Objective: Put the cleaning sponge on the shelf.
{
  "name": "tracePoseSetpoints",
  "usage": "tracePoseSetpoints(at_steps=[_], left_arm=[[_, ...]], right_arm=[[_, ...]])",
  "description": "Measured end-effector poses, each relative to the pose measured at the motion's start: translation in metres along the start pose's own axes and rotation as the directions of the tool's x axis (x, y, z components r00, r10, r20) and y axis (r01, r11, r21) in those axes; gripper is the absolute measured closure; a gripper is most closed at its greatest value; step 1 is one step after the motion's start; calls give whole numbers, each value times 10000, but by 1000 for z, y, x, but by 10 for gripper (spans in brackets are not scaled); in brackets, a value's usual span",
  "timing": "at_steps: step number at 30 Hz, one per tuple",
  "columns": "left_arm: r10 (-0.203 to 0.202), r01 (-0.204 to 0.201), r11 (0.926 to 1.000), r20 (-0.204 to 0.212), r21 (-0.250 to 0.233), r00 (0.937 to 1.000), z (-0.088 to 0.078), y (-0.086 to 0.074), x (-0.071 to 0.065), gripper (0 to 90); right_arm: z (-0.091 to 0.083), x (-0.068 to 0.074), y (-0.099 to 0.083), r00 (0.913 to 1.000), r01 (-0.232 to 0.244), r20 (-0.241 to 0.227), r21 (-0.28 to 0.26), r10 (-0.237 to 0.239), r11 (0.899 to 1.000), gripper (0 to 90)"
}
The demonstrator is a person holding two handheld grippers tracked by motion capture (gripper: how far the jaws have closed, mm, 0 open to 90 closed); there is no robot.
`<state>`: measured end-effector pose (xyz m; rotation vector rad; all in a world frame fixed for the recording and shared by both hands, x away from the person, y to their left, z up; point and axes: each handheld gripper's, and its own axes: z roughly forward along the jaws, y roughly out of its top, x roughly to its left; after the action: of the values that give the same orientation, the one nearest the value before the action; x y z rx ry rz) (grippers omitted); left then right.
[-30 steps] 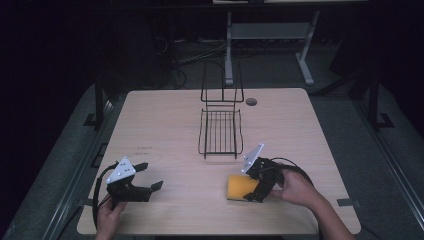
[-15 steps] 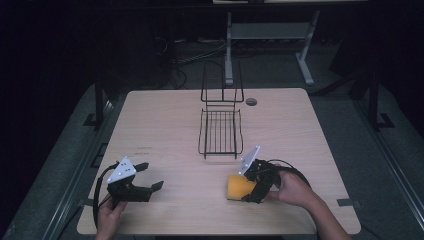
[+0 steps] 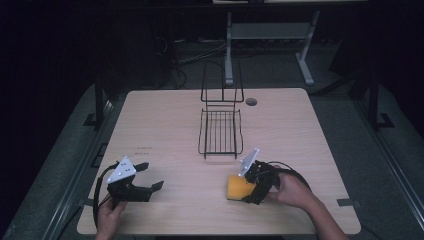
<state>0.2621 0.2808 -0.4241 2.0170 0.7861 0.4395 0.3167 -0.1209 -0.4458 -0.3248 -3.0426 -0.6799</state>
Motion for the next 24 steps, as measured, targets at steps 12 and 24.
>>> tracePoseSetpoints(at_steps=[12, 24], left_arm=[[13, -13, 10000, 7, -9, 10000, 0, 0, 0, 146], [-1, 0, 10000, -16, -81, 10000, -2, 0, 0, 146]], right_arm=[[1, 1, 0, 10000, 92, -13, 11, -92, 10000, 158], [3, 1, 2, 9997, 248, -53, 101, -248, 9996, 194]])
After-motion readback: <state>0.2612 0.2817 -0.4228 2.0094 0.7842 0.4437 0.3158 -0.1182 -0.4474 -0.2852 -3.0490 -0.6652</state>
